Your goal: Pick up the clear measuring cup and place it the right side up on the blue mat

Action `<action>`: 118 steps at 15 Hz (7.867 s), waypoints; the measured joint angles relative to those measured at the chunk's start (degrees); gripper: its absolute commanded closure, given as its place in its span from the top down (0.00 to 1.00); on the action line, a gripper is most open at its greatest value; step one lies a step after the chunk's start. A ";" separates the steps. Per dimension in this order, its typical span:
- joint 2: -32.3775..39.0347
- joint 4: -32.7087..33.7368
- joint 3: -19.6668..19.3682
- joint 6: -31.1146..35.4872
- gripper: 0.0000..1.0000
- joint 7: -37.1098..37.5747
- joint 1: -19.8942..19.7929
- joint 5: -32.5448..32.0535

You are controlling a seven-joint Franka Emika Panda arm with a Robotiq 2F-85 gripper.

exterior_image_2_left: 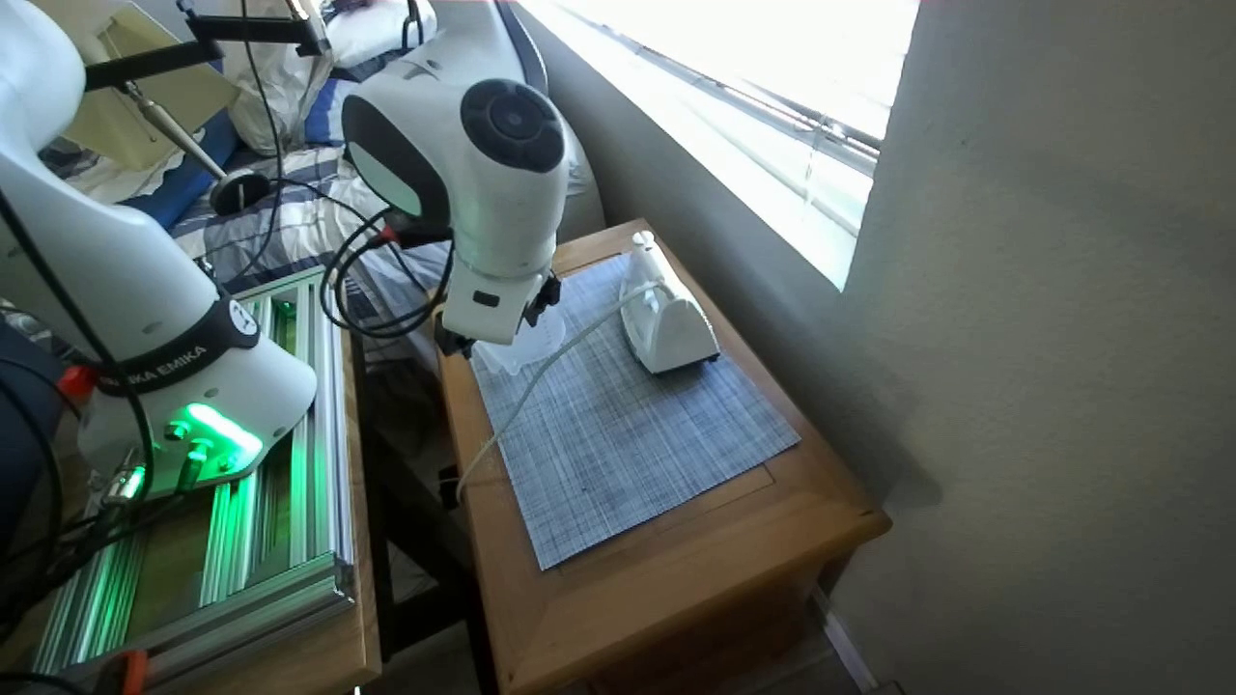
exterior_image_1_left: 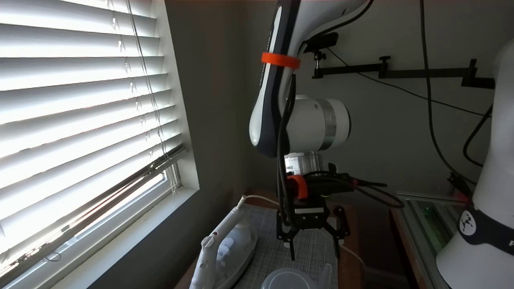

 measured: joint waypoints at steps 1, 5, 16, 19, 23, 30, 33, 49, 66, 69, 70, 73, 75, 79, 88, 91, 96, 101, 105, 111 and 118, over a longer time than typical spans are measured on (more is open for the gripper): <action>0.67 0.09 0.00 0.00 0.94 -1.04 0.00 1.15; 3.54 0.79 0.05 -0.30 0.88 -4.13 0.03 3.87; 9.64 3.84 -1.57 -5.75 0.42 -5.07 -0.17 11.11; 10.27 4.39 -2.14 -5.98 0.39 -5.07 -0.17 12.88; 10.26 4.98 -2.71 -5.97 0.73 -5.08 -0.14 14.93; 10.25 6.77 -3.06 -5.94 0.78 -5.19 -0.10 18.69; 10.25 7.48 -3.06 -5.94 0.90 -5.23 -0.08 20.38; 11.20 10.86 -3.06 -5.73 1.00 -6.59 1.67 28.04; 16.72 11.85 -4.16 -8.57 0.67 -9.56 0.76 28.69; 16.73 12.12 -4.58 -8.84 0.56 -10.72 0.51 30.01; 16.73 12.19 -4.65 -8.87 0.51 -11.03 0.47 30.34; 16.74 12.42 -4.77 -8.98 0.74 -11.33 0.40 30.64; 16.79 12.66 -4.78 -9.06 0.74 -11.35 0.39 30.65; 16.88 13.16 -4.79 -9.69 0.67 -11.49 0.39 30.65; 16.91 13.62 -4.81 -10.05 0.05 -11.88 0.39 30.65; 16.91 13.62 -4.87 -10.05 0.06 -11.90 0.40 30.65; 16.06 13.40 -5.73 -9.97 0.06 -11.90 0.68 30.62; 10.04 9.91 -6.85 -7.12 0.06 -10.80 2.12 30.39; 3.67 5.96 -6.86 0.16 0.06 -6.23 5.17 29.78; -2.88 1.36 -6.23 8.65 0.06 1.98 8.08 26.90; -5.58 0.66 -4.83 14.52 0.06 6.70 8.91 24.80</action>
